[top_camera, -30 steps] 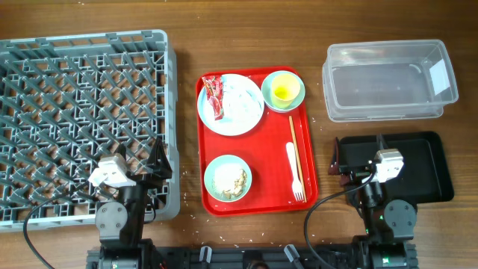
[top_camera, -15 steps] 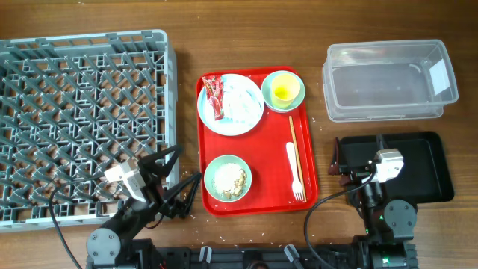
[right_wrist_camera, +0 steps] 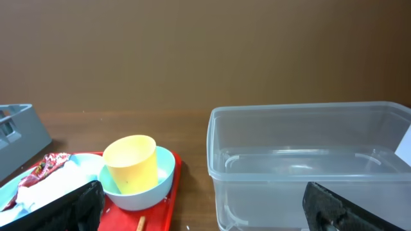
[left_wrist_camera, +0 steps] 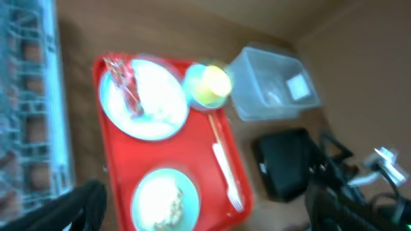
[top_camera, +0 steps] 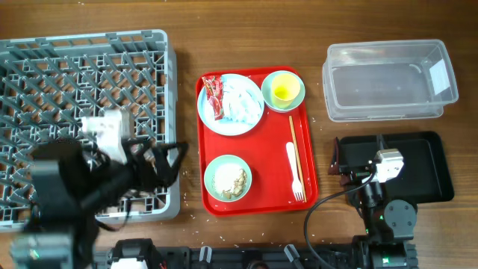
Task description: Sort waste into correct bins and load items into the dishwasher rack
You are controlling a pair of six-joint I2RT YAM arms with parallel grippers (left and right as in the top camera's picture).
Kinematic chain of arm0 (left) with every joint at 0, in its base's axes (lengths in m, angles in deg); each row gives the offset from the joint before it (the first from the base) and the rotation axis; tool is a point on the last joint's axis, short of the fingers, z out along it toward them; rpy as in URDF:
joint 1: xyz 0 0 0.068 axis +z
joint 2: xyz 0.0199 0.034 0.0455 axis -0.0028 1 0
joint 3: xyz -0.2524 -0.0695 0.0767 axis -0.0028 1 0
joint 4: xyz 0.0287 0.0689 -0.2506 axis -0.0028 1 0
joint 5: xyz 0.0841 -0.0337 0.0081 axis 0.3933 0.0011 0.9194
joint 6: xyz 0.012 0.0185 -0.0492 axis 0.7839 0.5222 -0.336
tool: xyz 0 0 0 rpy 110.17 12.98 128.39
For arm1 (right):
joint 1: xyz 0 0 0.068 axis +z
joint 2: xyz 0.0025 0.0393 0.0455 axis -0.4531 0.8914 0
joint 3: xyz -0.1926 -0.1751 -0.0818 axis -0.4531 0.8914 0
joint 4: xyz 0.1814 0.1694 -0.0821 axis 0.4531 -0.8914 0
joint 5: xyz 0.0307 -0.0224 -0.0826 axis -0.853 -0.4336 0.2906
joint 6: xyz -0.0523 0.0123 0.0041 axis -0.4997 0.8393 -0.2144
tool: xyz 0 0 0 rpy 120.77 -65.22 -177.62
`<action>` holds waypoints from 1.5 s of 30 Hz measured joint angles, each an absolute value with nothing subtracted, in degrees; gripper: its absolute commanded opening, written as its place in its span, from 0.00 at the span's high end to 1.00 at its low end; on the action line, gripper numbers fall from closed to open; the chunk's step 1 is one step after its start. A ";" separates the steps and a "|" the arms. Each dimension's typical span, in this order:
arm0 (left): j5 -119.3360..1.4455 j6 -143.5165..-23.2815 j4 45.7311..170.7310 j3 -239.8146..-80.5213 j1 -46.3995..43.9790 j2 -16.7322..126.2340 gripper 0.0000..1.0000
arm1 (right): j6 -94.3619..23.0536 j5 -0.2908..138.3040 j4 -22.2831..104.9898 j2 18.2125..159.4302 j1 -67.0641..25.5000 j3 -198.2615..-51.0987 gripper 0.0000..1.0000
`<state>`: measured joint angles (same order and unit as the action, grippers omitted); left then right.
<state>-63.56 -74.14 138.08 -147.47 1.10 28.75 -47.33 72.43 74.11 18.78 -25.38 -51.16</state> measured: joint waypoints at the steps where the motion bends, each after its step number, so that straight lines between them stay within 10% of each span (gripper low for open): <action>1: -61.74 -72.42 144.37 -153.96 1.07 34.87 0.00 | -47.33 72.43 74.11 18.78 -25.38 -51.16 0.00; 28: -54.44 -79.06 148.87 -158.48 10.73 44.05 0.00 | -47.33 72.43 74.32 18.78 -25.38 -51.16 0.00; 36: -54.22 -79.06 148.85 -158.48 10.73 44.05 0.00 | 26.38 39.47 85.47 19.17 -25.43 -51.14 0.00; 39: -54.07 -79.06 149.05 -158.53 10.73 44.05 0.00 | 34.44 37.87 103.94 18.67 -25.36 -51.71 0.00; 45: -54.03 -79.06 149.01 -158.57 10.73 44.05 0.00 | 18.46 37.00 83.02 31.89 -25.38 -67.23 0.00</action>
